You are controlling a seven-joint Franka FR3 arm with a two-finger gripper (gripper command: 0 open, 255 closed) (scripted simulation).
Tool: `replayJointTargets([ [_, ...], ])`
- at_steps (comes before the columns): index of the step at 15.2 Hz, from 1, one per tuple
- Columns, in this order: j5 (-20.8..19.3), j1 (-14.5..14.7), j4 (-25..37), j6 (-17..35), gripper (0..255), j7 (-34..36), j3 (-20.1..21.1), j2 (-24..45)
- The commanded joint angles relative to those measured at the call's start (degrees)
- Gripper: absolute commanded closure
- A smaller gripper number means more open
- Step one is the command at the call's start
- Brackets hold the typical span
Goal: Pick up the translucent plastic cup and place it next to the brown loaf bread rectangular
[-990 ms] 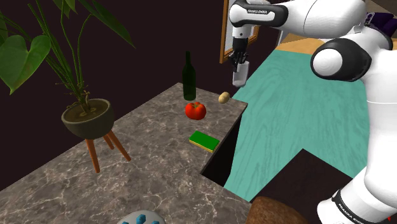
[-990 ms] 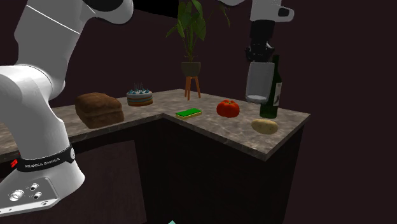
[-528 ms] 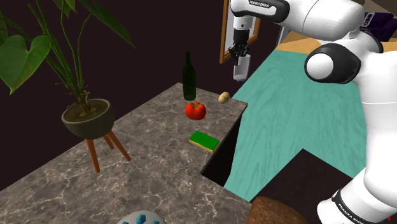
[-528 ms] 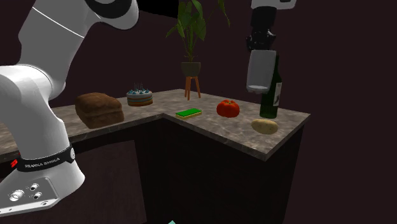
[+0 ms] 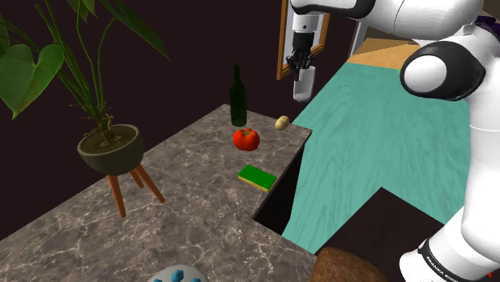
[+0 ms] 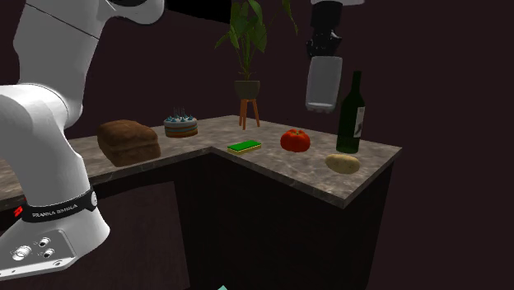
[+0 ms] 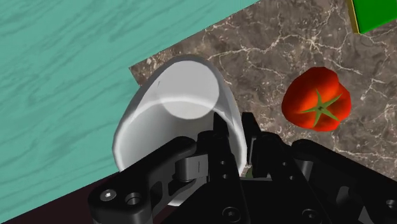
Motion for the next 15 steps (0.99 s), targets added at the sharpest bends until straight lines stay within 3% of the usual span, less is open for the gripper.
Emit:
replayJointTargets([
  [1, -0.55, 1.96, -8.17, 2.99, 255, 1.72, 0.29, -5.31],
  [7, -1.71, 6.83, -24.22, 8.26, 255, 7.88, 2.30, -16.47],
  [15, -2.05, 12.21, -37.51, 11.86, 255, 17.12, 6.40, -26.67],
])
